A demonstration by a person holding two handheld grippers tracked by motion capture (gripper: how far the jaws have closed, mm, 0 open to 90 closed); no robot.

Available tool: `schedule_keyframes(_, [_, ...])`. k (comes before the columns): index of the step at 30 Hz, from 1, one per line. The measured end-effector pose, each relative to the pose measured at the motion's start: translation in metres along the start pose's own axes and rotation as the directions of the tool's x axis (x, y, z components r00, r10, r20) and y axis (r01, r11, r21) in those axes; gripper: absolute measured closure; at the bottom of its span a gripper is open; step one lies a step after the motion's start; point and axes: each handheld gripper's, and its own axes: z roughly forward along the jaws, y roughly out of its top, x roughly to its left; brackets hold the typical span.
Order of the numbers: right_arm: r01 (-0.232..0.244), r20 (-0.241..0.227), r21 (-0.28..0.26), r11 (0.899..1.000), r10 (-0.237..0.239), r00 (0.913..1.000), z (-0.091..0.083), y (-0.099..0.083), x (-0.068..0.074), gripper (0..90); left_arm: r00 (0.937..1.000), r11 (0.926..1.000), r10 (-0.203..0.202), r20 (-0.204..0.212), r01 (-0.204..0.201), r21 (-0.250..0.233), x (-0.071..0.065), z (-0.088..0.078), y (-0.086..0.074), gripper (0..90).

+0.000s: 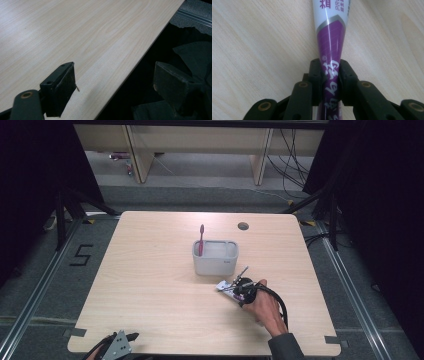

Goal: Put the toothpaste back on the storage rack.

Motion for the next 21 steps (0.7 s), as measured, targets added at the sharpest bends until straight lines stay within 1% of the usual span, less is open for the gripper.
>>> schedule_keyframes(1, [0.008,-0.003,-0.002,1.0,-0.008,1.0,0.001,0.0,-0.001,75.2,1.0,1.0,-0.004,0.003,0.004,-0.003,0.0,0.0,0.0,17.2])
schedule_keyframes(2, [0.008,-0.004,0.005,1.0,-0.008,1.0,0.001,0.001,-0.001,75.2,1.0,0.9998,-0.009,0.002,0.009,-0.016,0.0,0.001,0.0,17.2])
schedule_keyframes(3, [-0.008,-0.009,0.013,1.0,0.008,0.9999,0.001,0.002,-0.001,75.2,1.0,1.0,-0.002,-0.003,0.002,-0.008,0.0,0.001,0.0,17.2])
schedule_keyframes(4, [0.006,-0.015,0.012,1.0,-0.006,0.9999,0.001,0.002,-0.003,75.3,1.0,1.0,0.0,0.001,0.0,0.002,0.0,0.0,0.0,17.2])
schedule_keyframes(5, [-0.004,-0.024,0.019,1.0,0.005,0.9997,0.001,0.003,-0.003,75.3,1.0,1.0,-0.005,-0.001,0.005,0.006,0.0,0.0,0.0,17.2])
schedule_keyframes(8, [0.002,-0.038,0.032,0.999,-0.001,0.9993,0.002,0.005,-0.006,75.4,1.0,1.0,0.004,0.002,-0.004,0.004,0.0,0.0,0.0,17.2])
schedule_keyframes(9, [0.004,-0.039,0.034,0.999,-0.002,0.9992,0.002,0.005,-0.007,75.5,0.9999,0.9999,-0.012,0.002,0.012,0.001,-0.001,0.0,0.0,17.2])
schedule_keyframes(10, [-0.003,-0.042,0.036,0.999,0.004,0.9991,0.002,0.006,-0.006,75.6,1.0,1.0,-0.005,0.001,0.005,-0.001,0.0,0.0,0.0,17.2])
schedule_keyframes(11, [-0.005,-0.043,0.036,0.999,0.007,0.9991,0.002,0.006,-0.007,75.8,1.0,0.9999,-0.008,0.003,0.008,-0.015,0.0,0.001,-0.001,17.2])
schedule_keyframes(12, [0.008,-0.045,0.027,1.0,-0.007,0.9989,0.002,0.005,-0.008,76.0,0.9999,0.9998,-0.009,0.006,0.009,-0.015,0.0,0.001,-0.001,17.2])
schedule_keyframes(16, [-0.004,-0.052,0.012,1.0,0.005,0.9986,0.001,0.002,-0.008,76.5,1.0,1.0,-0.001,0.001,0.001,-0.001,0.0,0.0,0.0,17.2])
schedule_keyframes(17, [0.009,-0.053,0.008,1.0,-0.009,0.9986,0.001,0.001,-0.009,76.5,1.0,0.9999,-0.006,0.001,0.006,-0.014,0.0,0.001,0.0,17.2])
schedule_keyframes(18, [0.002,-0.052,0.002,1.0,-0.002,0.9987,0.0,0.0,-0.009,76.6,1.0,0.9999,-0.009,-0.001,0.009,-0.008,0.0,0.001,0.0,17.2])
schedule_keyframes(19, [0.006,-0.057,-0.006,1.0,-0.007,0.9984,0.0,-0.002,-0.01,76.6,1.0,1.0,-0.005,-0.005,0.005,-0.005,0.001,0.0,0.0,17.2])
schedule_keyframes(21, [0.004,-0.055,-0.022,1.0,-0.005,0.9985,0.0,-0.005,-0.01,76.8,0.9999,0.9999,-0.01,0.007,0.01,-0.004,0.001,0.0,0.0,17.2])
